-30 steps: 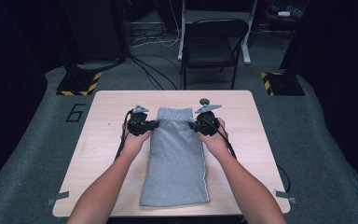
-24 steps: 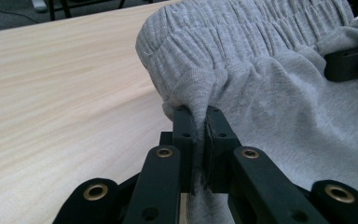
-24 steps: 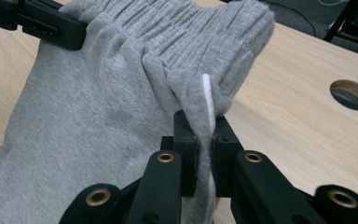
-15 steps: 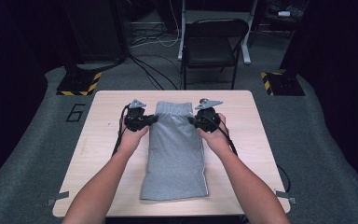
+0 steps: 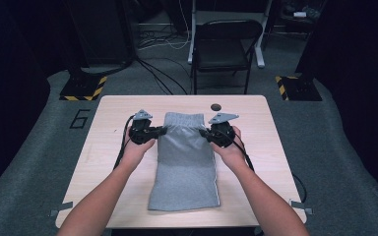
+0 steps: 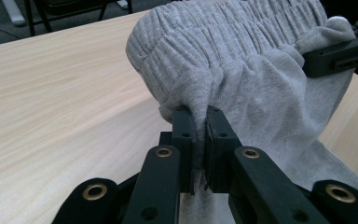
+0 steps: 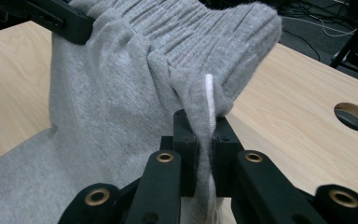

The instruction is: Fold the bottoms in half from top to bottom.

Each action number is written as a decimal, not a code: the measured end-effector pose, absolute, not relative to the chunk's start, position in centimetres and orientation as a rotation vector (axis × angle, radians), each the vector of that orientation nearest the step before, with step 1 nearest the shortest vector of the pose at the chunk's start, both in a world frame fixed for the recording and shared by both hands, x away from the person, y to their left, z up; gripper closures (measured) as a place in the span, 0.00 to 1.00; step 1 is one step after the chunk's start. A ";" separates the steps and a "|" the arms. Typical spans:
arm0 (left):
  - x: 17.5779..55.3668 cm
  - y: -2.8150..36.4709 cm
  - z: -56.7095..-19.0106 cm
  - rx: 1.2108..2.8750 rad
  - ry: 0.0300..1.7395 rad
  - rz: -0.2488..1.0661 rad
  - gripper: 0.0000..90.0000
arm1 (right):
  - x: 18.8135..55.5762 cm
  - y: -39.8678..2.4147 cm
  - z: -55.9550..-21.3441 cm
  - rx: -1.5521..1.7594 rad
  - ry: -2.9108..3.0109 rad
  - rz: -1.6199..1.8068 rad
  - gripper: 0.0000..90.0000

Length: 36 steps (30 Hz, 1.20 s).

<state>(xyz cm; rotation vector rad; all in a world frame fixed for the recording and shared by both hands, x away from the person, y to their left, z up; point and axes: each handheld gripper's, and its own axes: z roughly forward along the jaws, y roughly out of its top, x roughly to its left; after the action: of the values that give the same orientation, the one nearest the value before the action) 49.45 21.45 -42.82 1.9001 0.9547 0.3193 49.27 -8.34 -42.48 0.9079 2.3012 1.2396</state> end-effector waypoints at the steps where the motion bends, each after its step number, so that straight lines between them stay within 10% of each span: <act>1: 49.3 21.5 -42.8 1.897 0.955 0.318 0.94 | 49.0 -8.4 -42.4 0.895 2.306 1.244 0.93; 36: 43.6 21.9 -44.9 1.921 0.919 0.218 0.94 | 43.6 -9.3 -43.9 0.779 2.377 1.292 0.93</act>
<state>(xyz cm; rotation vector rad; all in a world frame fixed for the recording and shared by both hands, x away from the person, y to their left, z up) 43.59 21.93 -44.93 1.9210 0.9187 0.2181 43.56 -9.25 -43.88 0.7794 2.3772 1.2922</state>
